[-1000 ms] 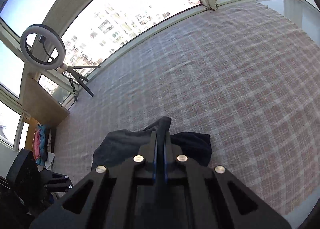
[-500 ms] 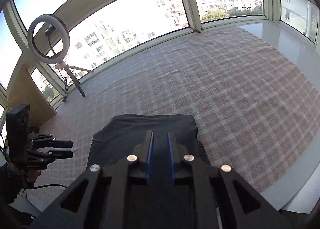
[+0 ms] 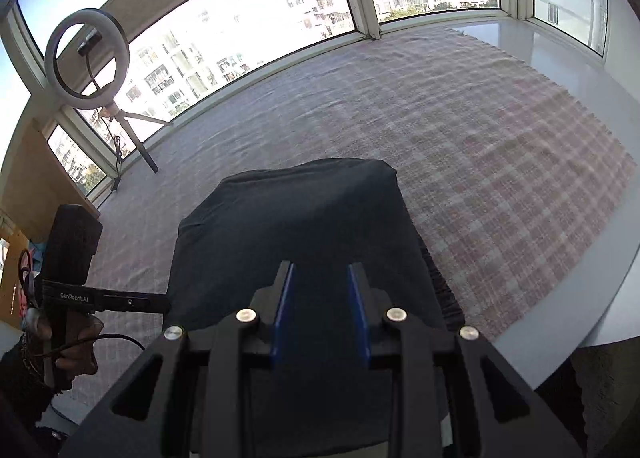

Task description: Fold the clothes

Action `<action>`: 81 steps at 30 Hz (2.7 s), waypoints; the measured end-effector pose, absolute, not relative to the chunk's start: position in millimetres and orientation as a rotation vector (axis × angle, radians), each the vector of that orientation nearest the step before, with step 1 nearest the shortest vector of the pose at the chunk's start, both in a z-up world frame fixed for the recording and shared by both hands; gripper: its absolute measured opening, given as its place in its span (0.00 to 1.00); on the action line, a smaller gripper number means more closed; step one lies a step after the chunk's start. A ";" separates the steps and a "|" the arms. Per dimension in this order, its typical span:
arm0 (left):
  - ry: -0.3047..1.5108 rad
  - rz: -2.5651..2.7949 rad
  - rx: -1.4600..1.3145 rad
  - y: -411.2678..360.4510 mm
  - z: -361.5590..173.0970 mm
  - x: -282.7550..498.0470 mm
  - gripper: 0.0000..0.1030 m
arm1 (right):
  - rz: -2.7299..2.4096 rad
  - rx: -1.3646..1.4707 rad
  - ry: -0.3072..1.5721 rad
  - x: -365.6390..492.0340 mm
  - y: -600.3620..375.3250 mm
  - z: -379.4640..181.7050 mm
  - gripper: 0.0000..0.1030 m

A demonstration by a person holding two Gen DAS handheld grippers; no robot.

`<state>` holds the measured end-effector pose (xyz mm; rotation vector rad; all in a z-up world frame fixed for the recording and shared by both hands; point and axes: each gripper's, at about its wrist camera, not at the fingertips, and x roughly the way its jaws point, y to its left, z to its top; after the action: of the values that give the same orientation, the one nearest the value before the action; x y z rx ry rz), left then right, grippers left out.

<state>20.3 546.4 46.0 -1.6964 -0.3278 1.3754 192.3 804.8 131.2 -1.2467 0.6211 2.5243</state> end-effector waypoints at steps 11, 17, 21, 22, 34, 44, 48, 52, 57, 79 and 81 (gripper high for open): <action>-0.304 1.387 -1.661 580.0 53.2 44.8 0.42 | 2.489 -1.349 0.597 192.0 794.3 105.8 0.26; -0.278 1.448 -1.656 580.5 77.4 50.0 0.10 | 2.481 -1.352 0.629 199.2 802.4 108.5 0.26; -0.222 1.455 -1.637 590.5 95.6 50.3 0.07 | 2.509 -1.327 0.674 220.8 785.9 121.9 0.26; -0.202 1.458 -1.640 593.0 98.6 51.1 0.07 | 2.518 -1.328 0.629 220.6 770.3 123.0 0.27; -0.137 1.379 -1.654 638.2 127.0 36.5 0.07 | 2.563 -1.322 0.094 215.8 589.7 133.2 0.53; -0.072 1.296 -1.605 637.4 128.4 24.8 0.08 | 2.349 -1.344 0.047 209.8 603.8 128.2 0.13; -0.062 1.313 -1.591 626.7 115.2 19.7 0.27 | 2.356 -1.371 -0.021 212.0 610.8 151.6 0.10; -0.179 1.354 -1.647 614.7 90.8 -1.3 0.40 | 2.349 -1.390 -0.117 206.2 610.4 165.6 0.09; -0.297 1.356 -1.701 613.4 76.2 -26.2 0.40 | 2.358 -1.429 -0.170 202.5 605.0 166.1 0.09; -0.246 1.381 -1.484 606.5 206.6 -93.4 0.02 | 2.458 -1.353 -0.071 180.5 635.2 261.1 0.08; -0.227 1.390 -1.437 574.1 221.8 -99.9 0.02 | 2.454 -1.321 -0.096 175.7 621.2 277.3 0.08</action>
<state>-99.9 574.1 221.8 -1.4373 -0.2274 1.3904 175.7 621.2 277.3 -1.3207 -0.0960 2.4538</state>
